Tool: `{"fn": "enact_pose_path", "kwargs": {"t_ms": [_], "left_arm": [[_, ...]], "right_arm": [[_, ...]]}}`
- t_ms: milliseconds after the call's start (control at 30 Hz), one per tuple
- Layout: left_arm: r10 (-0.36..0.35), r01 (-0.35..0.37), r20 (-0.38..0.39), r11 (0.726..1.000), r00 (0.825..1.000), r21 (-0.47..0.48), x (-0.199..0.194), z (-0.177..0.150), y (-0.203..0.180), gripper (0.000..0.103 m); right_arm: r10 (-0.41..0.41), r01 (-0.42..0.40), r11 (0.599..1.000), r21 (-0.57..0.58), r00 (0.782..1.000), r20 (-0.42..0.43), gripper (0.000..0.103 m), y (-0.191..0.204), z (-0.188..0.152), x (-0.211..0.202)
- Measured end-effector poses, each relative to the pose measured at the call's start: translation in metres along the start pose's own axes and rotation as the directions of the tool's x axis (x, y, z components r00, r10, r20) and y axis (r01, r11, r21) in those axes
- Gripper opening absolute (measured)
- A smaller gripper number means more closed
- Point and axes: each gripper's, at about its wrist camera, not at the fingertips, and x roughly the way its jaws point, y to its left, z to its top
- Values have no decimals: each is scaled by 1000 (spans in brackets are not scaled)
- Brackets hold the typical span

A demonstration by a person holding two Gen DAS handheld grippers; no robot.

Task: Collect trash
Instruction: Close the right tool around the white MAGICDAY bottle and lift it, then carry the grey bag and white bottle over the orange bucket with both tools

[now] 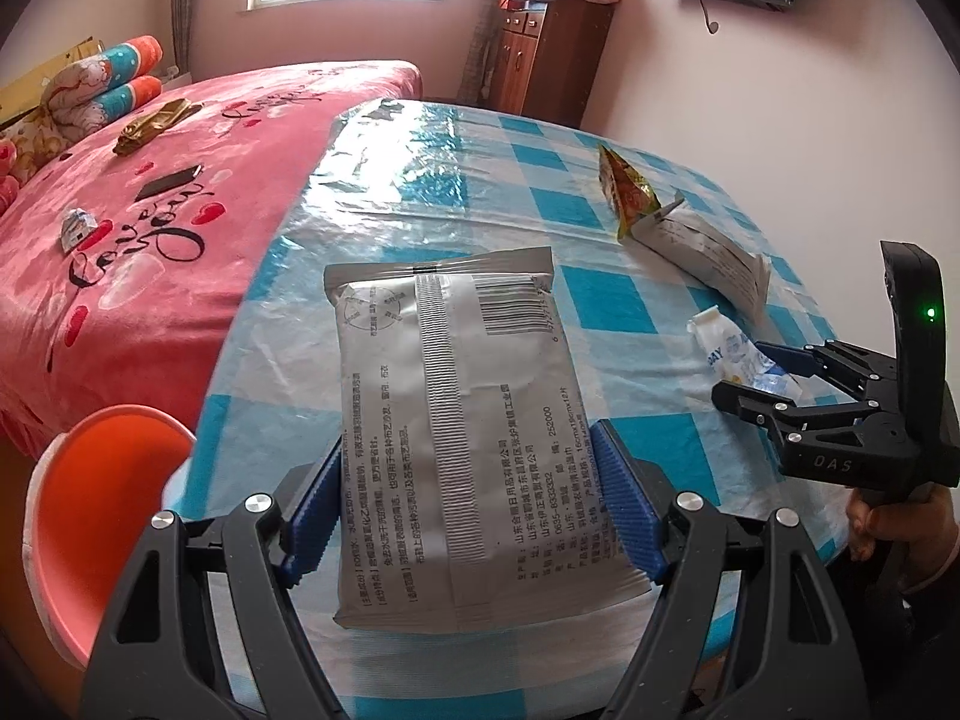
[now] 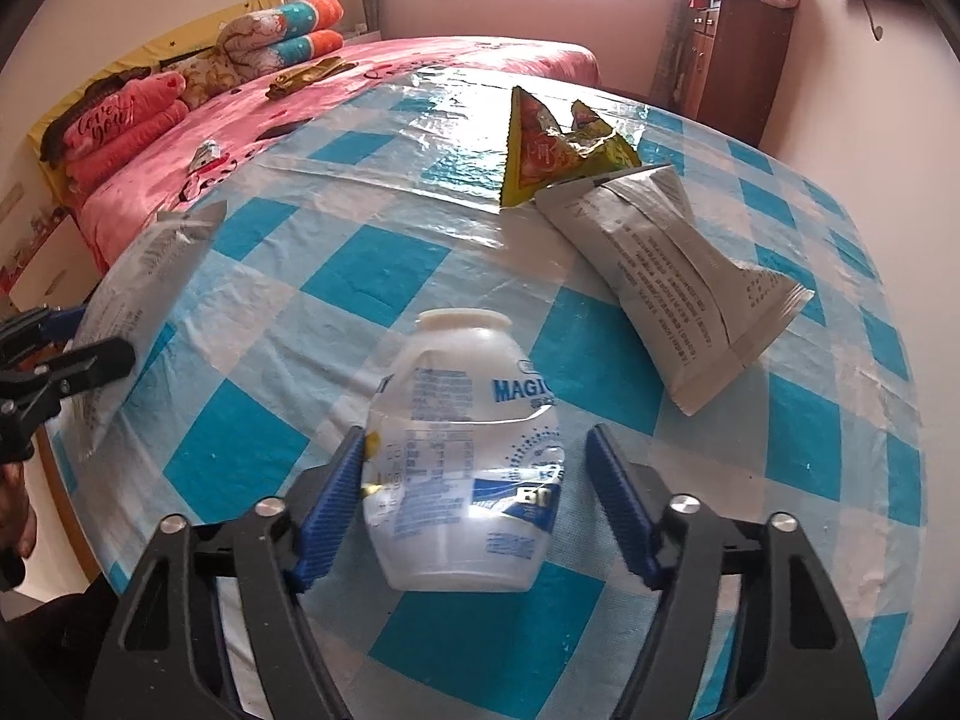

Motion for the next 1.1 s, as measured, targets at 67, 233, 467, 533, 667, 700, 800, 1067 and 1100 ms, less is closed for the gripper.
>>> {"fn": "enact_pose_path", "kwargs": {"t_ms": [67,233,467,533,667,700,800,1067,1100], "left_arm": [[5,-5,9,1000,1000,6,-3,1,2,78],[19,-19,36,1000,999,7,-9,6,6,78],[6,-4,58,999,998,-34,-13,4,13,78],[4,-2,60,999,998,-38,-15,1,14,78],[7,-3,57,998,998,-63,-18,-3,24,78],[13,-9,57,997,998,-71,-19,-4,28,78],[27,-21,60,995,998,-93,-25,-5,38,78],[96,-81,82,983,992,-164,-50,-14,73,78],[108,-92,83,980,991,-178,-54,-16,79,78]], "right_arm": [[-14,14,1000,-13,1000,-14,63,3,1,-1],[-28,27,999,-28,998,-47,63,7,4,-1],[14,-13,1000,14,999,-51,62,14,8,0],[23,-23,1000,16,999,-43,62,19,9,-2],[42,-42,999,3,999,-25,62,31,14,-7],[48,-48,999,1,999,-20,62,34,15,-8],[84,-84,996,-4,996,-7,62,42,22,-11],[212,-211,977,-30,977,2,62,76,39,-16],[235,-235,971,-38,972,-3,62,83,42,-15]]}}
